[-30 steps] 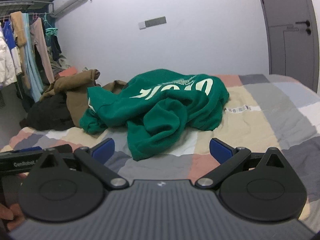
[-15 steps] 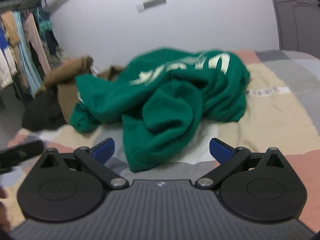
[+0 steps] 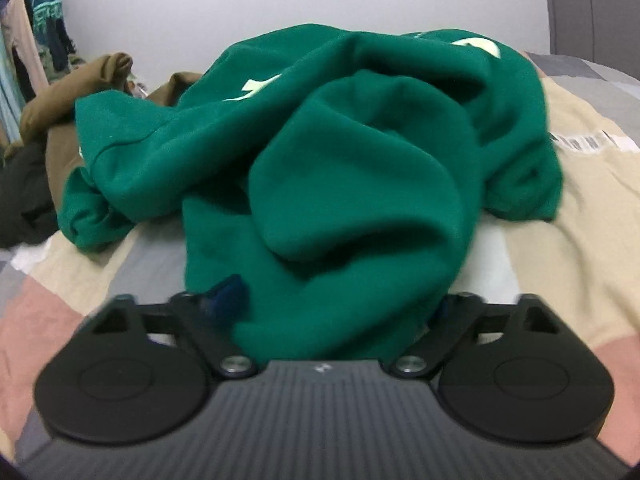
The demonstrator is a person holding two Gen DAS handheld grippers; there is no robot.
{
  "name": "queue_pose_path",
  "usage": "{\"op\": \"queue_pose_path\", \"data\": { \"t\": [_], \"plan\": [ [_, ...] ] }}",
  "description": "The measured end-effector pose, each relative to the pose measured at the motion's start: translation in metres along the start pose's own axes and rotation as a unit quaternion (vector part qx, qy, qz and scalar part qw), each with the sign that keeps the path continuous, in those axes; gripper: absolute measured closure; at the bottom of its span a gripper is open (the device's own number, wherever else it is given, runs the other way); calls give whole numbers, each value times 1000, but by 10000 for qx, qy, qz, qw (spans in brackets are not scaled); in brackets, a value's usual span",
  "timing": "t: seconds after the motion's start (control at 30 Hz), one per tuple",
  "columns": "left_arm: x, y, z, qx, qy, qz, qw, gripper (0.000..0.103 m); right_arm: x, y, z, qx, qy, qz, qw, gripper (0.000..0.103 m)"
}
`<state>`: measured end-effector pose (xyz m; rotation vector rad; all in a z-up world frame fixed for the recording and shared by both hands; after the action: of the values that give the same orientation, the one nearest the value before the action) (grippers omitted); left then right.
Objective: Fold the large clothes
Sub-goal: 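Reach the right tool into the green hoodie and close on the fabric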
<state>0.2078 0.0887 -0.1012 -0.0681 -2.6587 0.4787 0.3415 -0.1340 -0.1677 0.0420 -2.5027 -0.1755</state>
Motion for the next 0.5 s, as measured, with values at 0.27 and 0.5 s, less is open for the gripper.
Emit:
{"op": "queue_pose_path", "data": {
  "t": [0.27, 0.5],
  "plan": [
    [-7, 14, 2, 451, 116, 141, 9988, 0, 51, 17, -4, 847, -142, -378, 9956, 81],
    [-1, 7, 4, 287, 115, 65, 9995, 0, 148, 26, -1, 1995, -530, -904, 9743, 82]
  ]
}}
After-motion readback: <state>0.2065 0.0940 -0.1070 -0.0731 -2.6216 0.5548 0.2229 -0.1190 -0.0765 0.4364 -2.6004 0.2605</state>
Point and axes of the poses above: each gripper's, at about its wrist camera, not at the fingertips, and x roughly against the way its jaws point, y to its left, z to its underside, the point moved 7 cm from there along -x, roughly the way its jaws point, and after that the axes turned 8 degrees about z, right-handed, at the moved point
